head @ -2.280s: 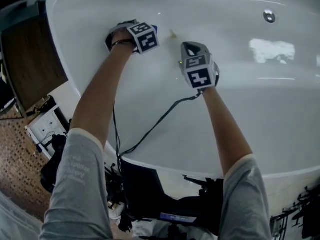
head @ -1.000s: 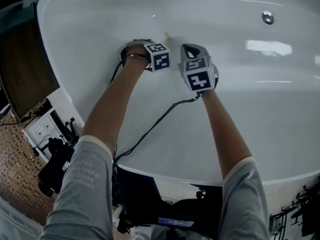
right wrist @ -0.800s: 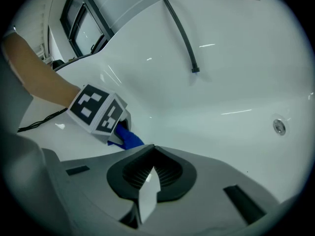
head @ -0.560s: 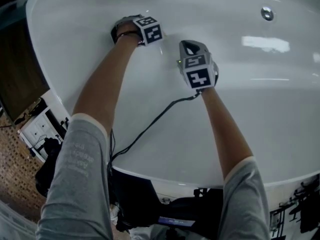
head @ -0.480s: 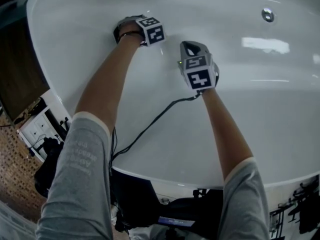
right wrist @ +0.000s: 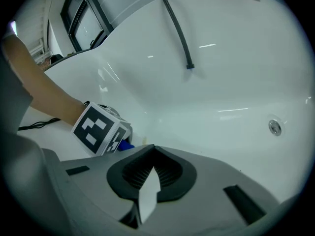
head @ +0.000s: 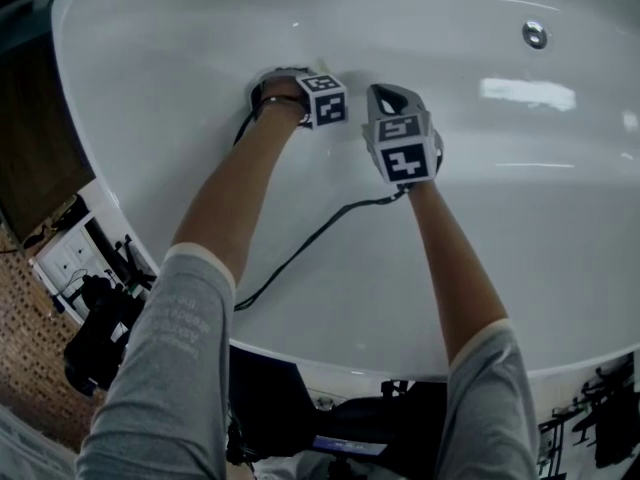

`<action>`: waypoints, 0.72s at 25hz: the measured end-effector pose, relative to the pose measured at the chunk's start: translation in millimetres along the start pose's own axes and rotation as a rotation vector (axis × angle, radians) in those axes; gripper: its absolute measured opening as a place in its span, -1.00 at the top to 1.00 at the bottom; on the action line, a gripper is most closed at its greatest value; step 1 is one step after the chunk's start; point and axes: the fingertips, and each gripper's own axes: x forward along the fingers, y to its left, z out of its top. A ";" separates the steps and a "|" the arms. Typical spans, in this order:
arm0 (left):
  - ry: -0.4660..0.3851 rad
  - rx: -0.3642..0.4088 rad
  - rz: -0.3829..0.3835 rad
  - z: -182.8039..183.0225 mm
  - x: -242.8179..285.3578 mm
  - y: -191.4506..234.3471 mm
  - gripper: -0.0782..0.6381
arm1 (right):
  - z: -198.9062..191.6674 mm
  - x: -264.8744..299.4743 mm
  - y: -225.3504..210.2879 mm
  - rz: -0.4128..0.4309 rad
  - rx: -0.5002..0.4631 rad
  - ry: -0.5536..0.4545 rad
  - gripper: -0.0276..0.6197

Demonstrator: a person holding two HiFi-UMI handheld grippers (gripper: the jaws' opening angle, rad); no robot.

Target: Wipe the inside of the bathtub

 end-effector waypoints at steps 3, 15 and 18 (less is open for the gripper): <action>-0.019 -0.049 0.063 7.1 1.7 28.8 0.43 | -4.7 0.9 -3.7 -0.005 0.004 -0.002 0.89; -0.039 -0.076 0.149 17.9 -8.6 72.8 0.44 | -11.7 -3.0 -22.7 -0.048 0.017 -0.001 0.89; -0.054 -0.054 0.101 34.4 -4.1 37.7 0.44 | -13.9 -9.4 -38.9 -0.086 0.024 0.005 0.89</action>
